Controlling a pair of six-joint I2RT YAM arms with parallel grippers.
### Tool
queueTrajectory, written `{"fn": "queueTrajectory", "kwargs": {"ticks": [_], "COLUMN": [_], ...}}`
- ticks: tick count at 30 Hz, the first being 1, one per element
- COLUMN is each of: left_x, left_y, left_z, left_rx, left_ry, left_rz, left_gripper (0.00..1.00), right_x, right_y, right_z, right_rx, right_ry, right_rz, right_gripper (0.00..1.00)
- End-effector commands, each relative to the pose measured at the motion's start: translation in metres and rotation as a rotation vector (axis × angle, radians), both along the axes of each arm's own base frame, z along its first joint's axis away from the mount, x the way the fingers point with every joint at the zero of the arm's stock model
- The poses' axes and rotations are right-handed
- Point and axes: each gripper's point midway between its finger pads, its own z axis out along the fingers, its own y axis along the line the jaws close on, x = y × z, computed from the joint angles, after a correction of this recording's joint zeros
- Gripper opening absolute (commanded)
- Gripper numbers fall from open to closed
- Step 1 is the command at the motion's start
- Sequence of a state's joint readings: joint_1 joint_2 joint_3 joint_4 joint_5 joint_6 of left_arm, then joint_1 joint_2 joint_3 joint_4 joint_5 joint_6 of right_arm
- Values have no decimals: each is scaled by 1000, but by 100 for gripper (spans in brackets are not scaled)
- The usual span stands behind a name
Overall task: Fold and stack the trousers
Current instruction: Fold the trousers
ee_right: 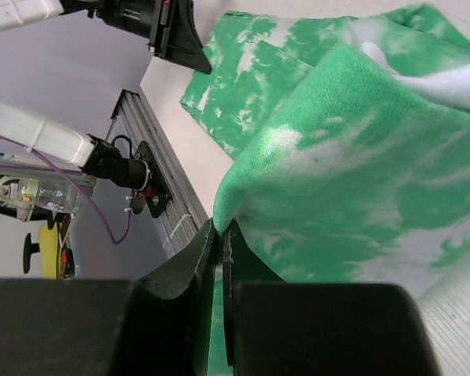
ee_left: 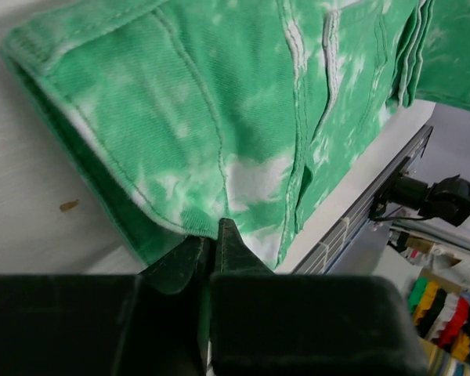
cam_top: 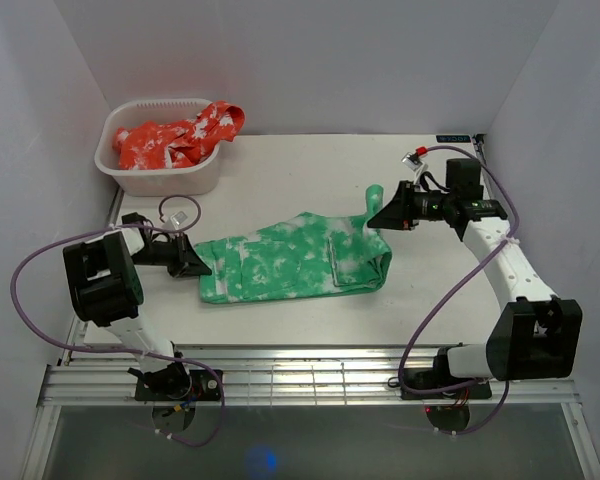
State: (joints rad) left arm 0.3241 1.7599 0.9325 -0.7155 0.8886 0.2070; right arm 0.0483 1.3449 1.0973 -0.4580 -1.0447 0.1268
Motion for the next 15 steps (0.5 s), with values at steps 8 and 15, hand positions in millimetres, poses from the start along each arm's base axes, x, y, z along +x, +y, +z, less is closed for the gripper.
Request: {"fn": "queueTrajectory", "kwargs": {"ticks": [8,15], "left_x": [4,5], "left_y": [-24,-26], "left_z": [2,-4], "left_rx": [-62,-71], "left_ry": [4,34], "left_rz": [-24,-1], "left_gripper": [0,0], "right_x": [10,9], "right_y": [98,156], "right_z": [31,16], "right_rx": [93,54], "right_ry": [-54,-19], "right_rz": [96,199], "right_gripper": [8,8]}}
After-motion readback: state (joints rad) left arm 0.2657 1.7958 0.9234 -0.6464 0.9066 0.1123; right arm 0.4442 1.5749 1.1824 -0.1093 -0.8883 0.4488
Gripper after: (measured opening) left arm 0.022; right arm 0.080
